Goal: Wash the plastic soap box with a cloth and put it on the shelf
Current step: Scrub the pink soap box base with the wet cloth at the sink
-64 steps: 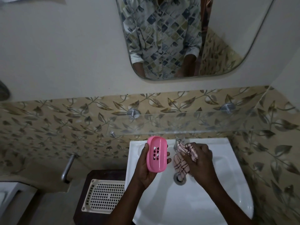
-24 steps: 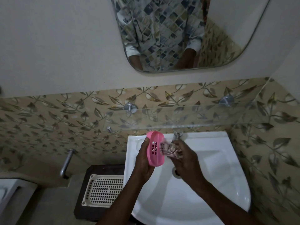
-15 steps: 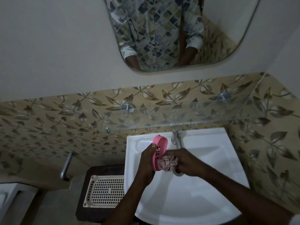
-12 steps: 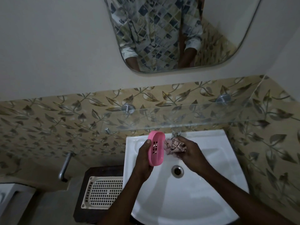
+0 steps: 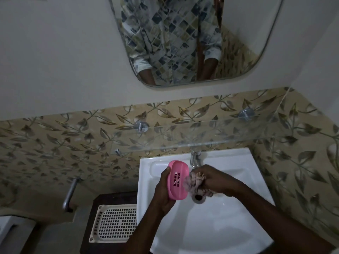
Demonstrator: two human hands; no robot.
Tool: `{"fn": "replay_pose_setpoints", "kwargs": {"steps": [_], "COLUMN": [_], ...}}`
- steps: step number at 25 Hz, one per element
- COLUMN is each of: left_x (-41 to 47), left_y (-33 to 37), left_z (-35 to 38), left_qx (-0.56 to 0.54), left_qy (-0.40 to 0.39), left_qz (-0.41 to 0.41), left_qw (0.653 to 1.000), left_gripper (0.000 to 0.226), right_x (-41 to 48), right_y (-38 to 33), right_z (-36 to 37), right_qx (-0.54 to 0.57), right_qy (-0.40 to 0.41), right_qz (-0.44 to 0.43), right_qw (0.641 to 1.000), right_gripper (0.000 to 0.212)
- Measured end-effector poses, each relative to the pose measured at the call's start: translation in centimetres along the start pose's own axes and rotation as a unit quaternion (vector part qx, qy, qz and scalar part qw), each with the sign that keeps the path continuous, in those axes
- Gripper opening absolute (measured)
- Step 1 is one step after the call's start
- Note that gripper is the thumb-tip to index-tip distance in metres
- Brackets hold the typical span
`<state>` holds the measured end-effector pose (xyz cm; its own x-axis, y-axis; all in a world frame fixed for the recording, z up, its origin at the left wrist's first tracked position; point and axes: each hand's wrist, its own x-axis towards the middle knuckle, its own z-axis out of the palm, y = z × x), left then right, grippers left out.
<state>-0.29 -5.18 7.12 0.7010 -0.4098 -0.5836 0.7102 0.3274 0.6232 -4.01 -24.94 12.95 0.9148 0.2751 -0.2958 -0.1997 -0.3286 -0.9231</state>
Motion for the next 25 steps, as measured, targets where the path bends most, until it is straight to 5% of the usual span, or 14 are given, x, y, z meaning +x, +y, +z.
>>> {"fn": "replay_pose_setpoints", "kwargs": {"steps": [2, 4, 7, 8, 10, 12, 13, 15, 17, 20, 22, 25], "left_x": [0.1, 0.4, 0.5, 0.6, 0.9, 0.8, 0.7, 0.8, 0.8, 0.9, 0.7, 0.9], "left_y": [1.2, 2.0, 2.1, 2.0, 1.7, 1.4, 1.3, 0.8, 0.7, 0.5, 0.8, 1.4], "left_z": [-0.3, -0.5, 0.1, 0.4, 0.0, -0.7, -0.8, -0.7, 0.1, 0.4, -0.2, -1.1], "left_qx": [-0.028, -0.044, -0.059, -0.066, -0.053, -0.042, -0.047, -0.051, -0.065, -0.04, -0.031, -0.068], "left_qy": [-0.038, -0.072, -0.084, -0.08, -0.058, -0.045, -0.056, -0.069, -0.064, -0.06, -0.038, -0.031], "left_qz": [-0.029, -0.053, -0.055, -0.05, -0.032, -0.015, -0.008, -0.001, 0.004, -0.001, -0.006, -0.007], "left_qw": [0.998, 0.995, 0.993, 0.993, 0.996, 0.998, 0.997, 0.996, 0.996, 0.997, 0.999, 0.997], "left_gripper": [0.057, 0.057, 0.054, 0.053, 0.054, 0.056, 0.056, 0.056, 0.054, 0.057, 0.062, 0.067], "right_x": [0.3, 0.8, 1.4, 1.6, 1.5, 1.4, 1.4, 1.2, 1.1, -0.3, -0.7, -0.6], "right_y": [0.8, 1.6, 1.5, 1.3, 0.5, -0.3, -0.6, -1.4, -1.9, -1.8, -1.1, 0.8], "right_z": [-0.3, 1.0, 3.5, 3.9, 3.9, 3.0, 2.5, 2.8, 5.4, 8.3, 5.0, 1.0], "right_qx": [0.023, -0.153, -0.457, -0.49, -0.446, -0.265, -0.152, -0.026, -0.089, -0.177, -0.087, 0.103], "right_qy": [0.17, 0.297, 0.291, 0.26, 0.177, 0.124, 0.162, 0.305, 0.378, 0.284, 0.204, 0.29], "right_qz": [-0.033, -0.151, -0.327, -0.318, -0.246, -0.172, -0.125, -0.07, -0.099, -0.18, -0.165, -0.023], "right_qw": [0.985, 0.93, 0.774, 0.768, 0.842, 0.941, 0.967, 0.95, 0.916, 0.925, 0.961, 0.951], "right_gripper": [0.033, 0.04, 0.044, 0.047, 0.047, 0.035, 0.031, 0.031, 0.037, 0.043, 0.04, 0.036]}}
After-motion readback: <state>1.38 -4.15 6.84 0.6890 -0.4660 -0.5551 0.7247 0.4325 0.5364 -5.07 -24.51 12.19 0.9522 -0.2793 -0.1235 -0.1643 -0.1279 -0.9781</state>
